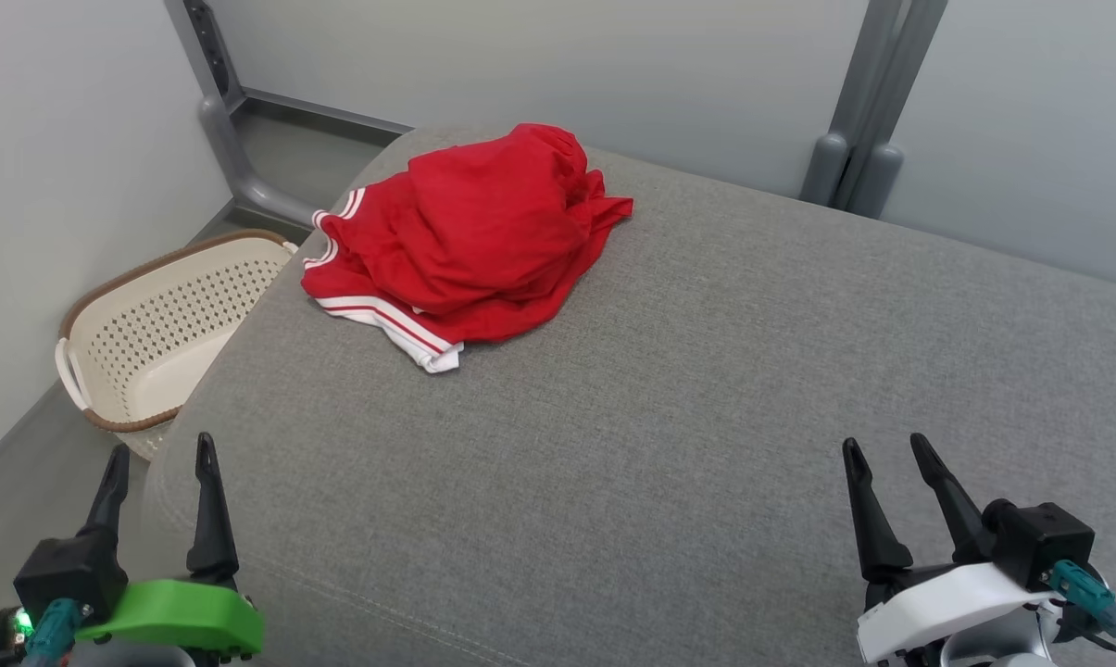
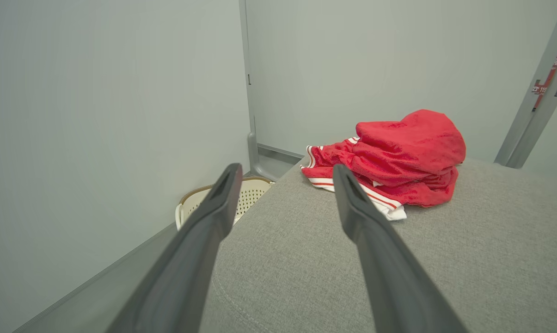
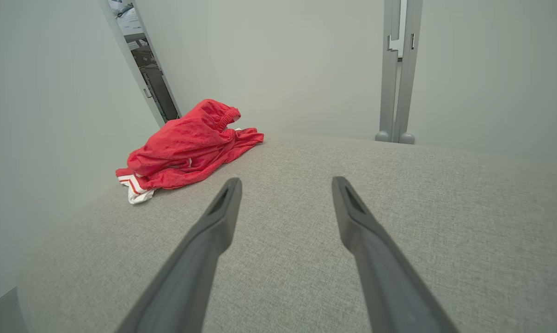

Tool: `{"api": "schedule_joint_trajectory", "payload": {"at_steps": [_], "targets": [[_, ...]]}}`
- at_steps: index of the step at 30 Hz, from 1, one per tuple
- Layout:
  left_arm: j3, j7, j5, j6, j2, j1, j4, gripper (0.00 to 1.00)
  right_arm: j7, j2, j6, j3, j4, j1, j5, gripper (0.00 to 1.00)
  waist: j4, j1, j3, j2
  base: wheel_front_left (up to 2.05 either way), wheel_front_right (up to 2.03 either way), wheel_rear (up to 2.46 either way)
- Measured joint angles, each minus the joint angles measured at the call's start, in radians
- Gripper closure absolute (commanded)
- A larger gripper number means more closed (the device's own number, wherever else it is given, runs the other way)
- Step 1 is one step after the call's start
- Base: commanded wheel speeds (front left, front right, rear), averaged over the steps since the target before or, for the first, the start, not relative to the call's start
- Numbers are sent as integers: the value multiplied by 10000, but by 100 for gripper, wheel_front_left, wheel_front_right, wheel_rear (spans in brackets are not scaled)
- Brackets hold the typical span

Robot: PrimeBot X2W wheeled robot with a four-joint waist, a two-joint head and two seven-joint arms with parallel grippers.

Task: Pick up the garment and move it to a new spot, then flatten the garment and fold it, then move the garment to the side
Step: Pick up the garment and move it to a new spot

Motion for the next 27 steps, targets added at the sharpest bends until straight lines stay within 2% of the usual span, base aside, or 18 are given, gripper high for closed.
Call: {"api": "schedule_joint_trajectory", "payload": {"at_steps": [6,13,19,27], "targets": [[90,-59,-232,-222,113,-1168,196,0,268,0,0,-104,-293,-244,-366,0,-309,0,340,0,0,0,0],[255,-211,-631,-579,311,-3447,890,0,694,-2,0,-407,-892,-729,-968,0,-923,0,1068,0,0,0,0],[422,-355,-842,-936,604,-5686,1854,0,1053,-36,2,-993,-1597,-1060,-1494,0,-1622,0,1941,0,0,0,0],[412,-142,-1110,-1482,1064,-8137,3488,0,1248,-217,2,-1632,-2383,-1335,-1651,0,-2521,1,3164,0,0,0,0]]}}
